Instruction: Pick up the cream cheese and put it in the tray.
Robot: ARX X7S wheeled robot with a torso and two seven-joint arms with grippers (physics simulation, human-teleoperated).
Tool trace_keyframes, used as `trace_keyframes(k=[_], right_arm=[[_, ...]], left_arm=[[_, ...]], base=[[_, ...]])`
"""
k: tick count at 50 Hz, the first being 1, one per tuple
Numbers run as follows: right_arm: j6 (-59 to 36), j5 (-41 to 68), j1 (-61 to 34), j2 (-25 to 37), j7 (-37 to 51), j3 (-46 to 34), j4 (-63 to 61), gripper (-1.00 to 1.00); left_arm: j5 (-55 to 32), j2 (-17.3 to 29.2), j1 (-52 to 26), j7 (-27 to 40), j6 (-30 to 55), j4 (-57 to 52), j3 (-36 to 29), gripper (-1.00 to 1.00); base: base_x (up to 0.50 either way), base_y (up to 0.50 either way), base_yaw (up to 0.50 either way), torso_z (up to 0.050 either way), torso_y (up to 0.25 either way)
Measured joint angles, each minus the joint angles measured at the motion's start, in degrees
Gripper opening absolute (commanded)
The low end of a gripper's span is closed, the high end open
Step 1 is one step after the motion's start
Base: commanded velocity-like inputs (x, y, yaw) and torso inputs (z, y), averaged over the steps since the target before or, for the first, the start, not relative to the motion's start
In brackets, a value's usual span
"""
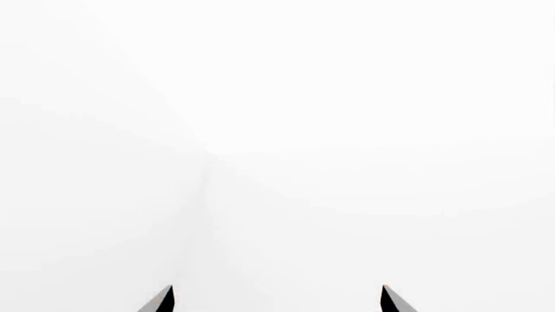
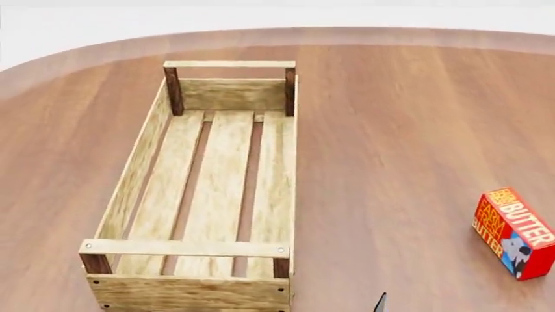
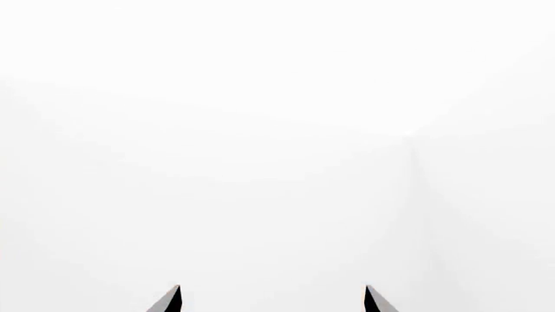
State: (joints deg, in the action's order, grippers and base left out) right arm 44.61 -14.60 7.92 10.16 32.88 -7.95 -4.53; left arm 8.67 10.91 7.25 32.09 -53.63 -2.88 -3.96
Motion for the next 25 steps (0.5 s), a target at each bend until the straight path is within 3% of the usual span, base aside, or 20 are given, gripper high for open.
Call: trace_keyframes(k=[25], right_arm=[[-0.3,-0.1,-0.2,0.8,1.2,-0.9,0.0,1.0]], left_arm=[[0.7,0.8,-0.1,1.4,-0.1,0.1,-0.7,1.0]], base=[[0.2,0.28,0.0,0.0,0.0]])
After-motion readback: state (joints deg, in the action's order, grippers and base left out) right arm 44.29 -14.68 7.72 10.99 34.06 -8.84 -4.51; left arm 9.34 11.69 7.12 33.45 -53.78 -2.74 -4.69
